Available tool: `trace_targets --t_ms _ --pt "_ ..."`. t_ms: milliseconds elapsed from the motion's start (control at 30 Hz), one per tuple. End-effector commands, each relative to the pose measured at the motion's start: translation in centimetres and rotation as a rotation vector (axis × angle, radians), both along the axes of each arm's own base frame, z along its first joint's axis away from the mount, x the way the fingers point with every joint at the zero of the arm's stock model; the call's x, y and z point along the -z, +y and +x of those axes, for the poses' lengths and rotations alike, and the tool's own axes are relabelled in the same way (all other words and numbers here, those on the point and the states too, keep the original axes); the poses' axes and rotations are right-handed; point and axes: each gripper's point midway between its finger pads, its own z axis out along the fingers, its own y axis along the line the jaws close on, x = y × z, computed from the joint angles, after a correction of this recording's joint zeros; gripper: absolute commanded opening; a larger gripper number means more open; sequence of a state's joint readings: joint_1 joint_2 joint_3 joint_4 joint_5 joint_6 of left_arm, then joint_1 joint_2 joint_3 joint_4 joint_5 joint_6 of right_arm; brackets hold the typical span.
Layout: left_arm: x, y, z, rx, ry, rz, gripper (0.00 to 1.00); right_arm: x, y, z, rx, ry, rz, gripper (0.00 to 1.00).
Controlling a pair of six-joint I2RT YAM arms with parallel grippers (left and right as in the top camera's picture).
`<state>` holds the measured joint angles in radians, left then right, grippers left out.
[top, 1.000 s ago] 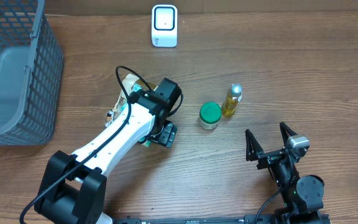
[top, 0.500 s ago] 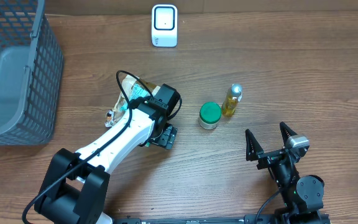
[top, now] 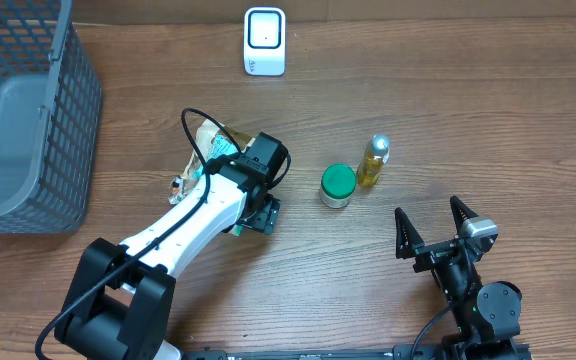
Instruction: Scan the item barcode
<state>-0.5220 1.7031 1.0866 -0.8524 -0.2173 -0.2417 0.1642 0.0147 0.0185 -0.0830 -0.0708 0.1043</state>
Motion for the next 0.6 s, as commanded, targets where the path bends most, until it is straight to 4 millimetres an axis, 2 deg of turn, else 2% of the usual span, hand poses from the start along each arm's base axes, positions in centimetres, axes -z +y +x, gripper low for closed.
trace_targets --t_ms 0,567 --pt "0.6 0.63 -0.1 -0.032 0.002 0.018 0.93 0.19 -0.23 0.05 0.013 -0.005 -0.003 1.0" --pt "0.68 0.69 -0.08 -0.034 0.0 0.018 0.92 0.17 -0.22 0.05 0.012 -0.005 -0.003 1.0"
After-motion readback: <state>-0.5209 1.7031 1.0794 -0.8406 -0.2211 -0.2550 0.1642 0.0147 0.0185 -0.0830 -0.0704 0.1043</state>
